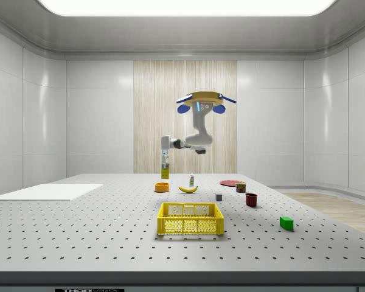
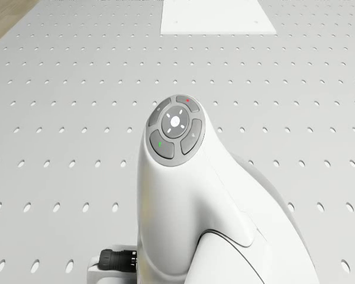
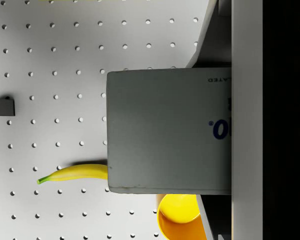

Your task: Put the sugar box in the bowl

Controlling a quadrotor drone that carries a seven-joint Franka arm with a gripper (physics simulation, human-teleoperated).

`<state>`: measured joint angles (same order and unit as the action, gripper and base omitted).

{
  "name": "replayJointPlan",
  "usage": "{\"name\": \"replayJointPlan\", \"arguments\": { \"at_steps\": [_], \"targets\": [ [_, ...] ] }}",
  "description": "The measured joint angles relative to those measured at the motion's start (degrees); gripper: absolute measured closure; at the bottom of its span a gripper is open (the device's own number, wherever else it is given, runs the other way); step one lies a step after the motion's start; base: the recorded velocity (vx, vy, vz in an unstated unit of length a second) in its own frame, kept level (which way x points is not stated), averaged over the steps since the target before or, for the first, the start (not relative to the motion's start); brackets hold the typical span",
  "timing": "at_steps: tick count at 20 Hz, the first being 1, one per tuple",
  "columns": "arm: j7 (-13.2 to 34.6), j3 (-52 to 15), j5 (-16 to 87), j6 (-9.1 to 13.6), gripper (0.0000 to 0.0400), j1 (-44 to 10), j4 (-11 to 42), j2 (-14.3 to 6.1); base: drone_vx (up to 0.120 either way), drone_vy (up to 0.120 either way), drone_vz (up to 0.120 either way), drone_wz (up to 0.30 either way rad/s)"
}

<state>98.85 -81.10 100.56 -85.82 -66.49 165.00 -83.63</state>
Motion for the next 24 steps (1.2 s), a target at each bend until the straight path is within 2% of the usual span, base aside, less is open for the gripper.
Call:
{"name": "replayJointPlan", "arguments": {
  "at_steps": [9,14,17,24],
  "targets": [
    [0.14,-0.17,-0.45,-1.05,0.0233,-0.18,-0.04,-1.12,0.12,-0.12,0.0,0.0],
    [0.21,-0.26,-0.67,-1.57,0.0233,-0.28,-0.06,-1.68,0.008,-0.12,0.0,0.0],
    [0.25,-0.31,-0.79,-1.87,0.0233,-0.33,-0.07,-2.0,0.107,-0.12,0.0,0.0],
    [0.34,-0.41,-1.06,-2.5,0.0233,-0.43,-0.09,-2.68,0.0,-0.12,0.0,0.0]
  ]
}}
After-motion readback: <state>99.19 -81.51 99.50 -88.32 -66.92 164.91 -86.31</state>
